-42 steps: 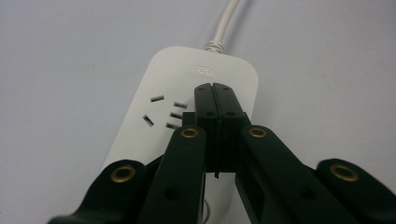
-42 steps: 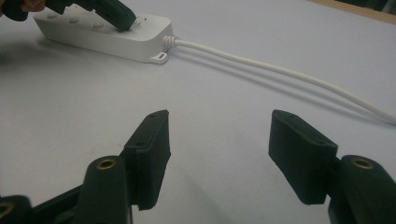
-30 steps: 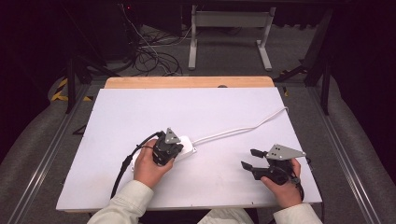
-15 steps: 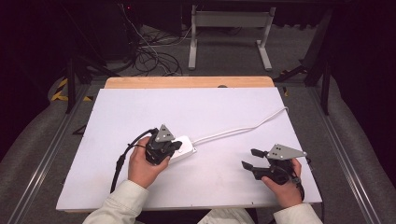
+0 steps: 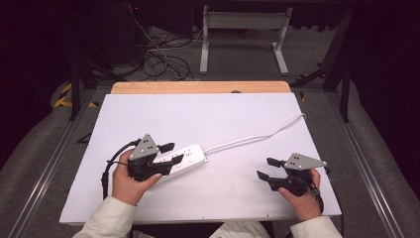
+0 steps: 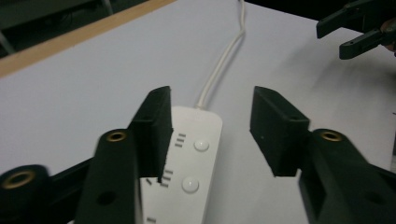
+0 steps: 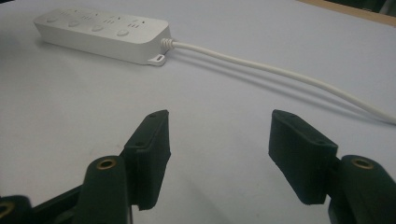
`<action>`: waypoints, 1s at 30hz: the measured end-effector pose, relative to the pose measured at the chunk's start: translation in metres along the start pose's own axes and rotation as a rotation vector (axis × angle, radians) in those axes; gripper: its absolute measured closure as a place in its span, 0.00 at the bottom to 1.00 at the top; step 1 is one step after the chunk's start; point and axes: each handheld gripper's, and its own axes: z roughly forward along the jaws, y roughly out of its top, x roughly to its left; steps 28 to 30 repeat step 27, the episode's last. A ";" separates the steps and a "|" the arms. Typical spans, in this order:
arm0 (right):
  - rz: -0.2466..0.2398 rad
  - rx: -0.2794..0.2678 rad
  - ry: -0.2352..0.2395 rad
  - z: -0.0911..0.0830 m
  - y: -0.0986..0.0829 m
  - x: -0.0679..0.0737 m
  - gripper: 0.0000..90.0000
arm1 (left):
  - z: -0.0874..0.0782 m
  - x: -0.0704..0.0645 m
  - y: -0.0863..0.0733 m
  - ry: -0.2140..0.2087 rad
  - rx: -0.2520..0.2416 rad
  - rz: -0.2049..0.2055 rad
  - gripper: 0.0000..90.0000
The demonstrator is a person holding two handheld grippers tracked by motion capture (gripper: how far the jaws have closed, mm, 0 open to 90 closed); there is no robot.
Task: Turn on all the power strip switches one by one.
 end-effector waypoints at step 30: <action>-0.006 0.001 -0.004 0.000 0.001 0.001 0.44 | -0.050 0.034 -0.100 0.051 -0.126 0.010 0.12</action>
